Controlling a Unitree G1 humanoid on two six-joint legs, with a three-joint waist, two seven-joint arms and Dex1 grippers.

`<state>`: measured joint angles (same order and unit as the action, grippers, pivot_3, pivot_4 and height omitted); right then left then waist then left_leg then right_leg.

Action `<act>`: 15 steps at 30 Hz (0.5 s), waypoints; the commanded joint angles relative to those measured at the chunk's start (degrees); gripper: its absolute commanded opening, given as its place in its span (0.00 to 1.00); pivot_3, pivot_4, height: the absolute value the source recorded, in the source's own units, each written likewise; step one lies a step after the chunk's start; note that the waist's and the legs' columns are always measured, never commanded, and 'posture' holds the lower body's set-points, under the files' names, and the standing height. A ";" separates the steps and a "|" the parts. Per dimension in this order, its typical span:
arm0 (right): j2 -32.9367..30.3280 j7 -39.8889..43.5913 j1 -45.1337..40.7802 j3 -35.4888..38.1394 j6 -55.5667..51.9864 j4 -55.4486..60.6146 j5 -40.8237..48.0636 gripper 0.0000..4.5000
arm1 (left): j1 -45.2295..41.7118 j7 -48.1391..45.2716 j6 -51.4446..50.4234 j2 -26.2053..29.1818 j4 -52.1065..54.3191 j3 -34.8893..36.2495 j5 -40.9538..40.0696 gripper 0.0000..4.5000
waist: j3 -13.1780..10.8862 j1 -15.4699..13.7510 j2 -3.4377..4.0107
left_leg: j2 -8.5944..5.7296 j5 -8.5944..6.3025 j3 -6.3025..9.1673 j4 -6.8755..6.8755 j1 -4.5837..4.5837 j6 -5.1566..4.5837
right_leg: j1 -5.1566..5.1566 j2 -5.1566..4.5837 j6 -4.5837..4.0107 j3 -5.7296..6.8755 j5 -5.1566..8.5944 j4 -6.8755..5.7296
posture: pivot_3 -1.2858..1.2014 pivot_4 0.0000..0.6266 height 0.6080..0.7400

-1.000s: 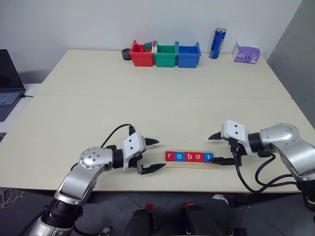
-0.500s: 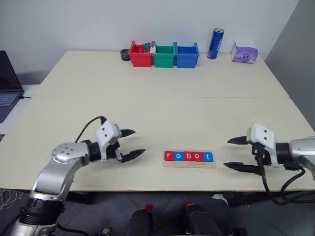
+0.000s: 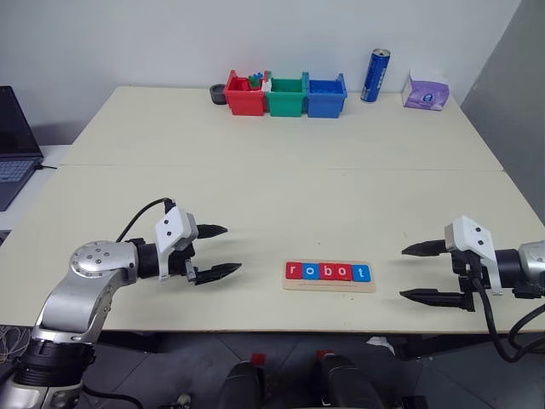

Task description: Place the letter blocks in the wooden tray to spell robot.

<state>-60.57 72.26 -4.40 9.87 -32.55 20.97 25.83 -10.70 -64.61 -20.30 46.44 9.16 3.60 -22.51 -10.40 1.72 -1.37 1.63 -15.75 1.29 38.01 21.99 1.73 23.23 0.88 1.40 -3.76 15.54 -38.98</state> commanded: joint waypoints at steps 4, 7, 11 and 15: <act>-1.65 0.11 -1.86 -0.59 1.17 -0.64 -0.10 1.00 | -2.31 -3.10 -0.50 1.70 1.90 -1.27 -0.89 1.00 | 0.00 0.01 0.00 | 0.00 0.00 -0.01 0.01 0.00 0.00 | 0.00 0.00 0.00 0.00 0.00 0.00 | 0.52 0.24 1.00; -1.80 -0.07 -2.32 -0.91 1.15 -0.79 0.05 1.00 | -2.73 -3.40 -0.86 1.36 1.97 -1.31 -1.13 1.00 | 0.00 0.02 0.00 | 0.00 0.00 0.00 0.00 0.00 0.00 | 0.00 0.00 0.00 0.00 0.00 0.00 | 0.52 0.24 1.00; -2.01 -0.20 -2.59 -0.81 0.91 -0.81 0.28 1.00 | -3.25 -3.40 -1.17 1.05 2.00 -1.22 -1.44 1.00 | 0.00 0.01 0.00 | 0.00 0.00 0.00 0.00 0.01 0.00 | 0.00 0.00 0.00 0.01 0.00 0.00 | 0.52 0.24 1.00; -2.12 -0.28 -2.55 -0.72 0.92 -0.92 0.22 1.00 | -3.57 -3.31 -1.00 0.18 1.97 -0.81 -2.05 1.00 | 0.00 0.01 0.00 | 0.01 0.00 0.00 0.00 0.01 0.00 | 0.00 0.00 0.00 0.00 0.00 0.00 | 0.52 0.24 1.00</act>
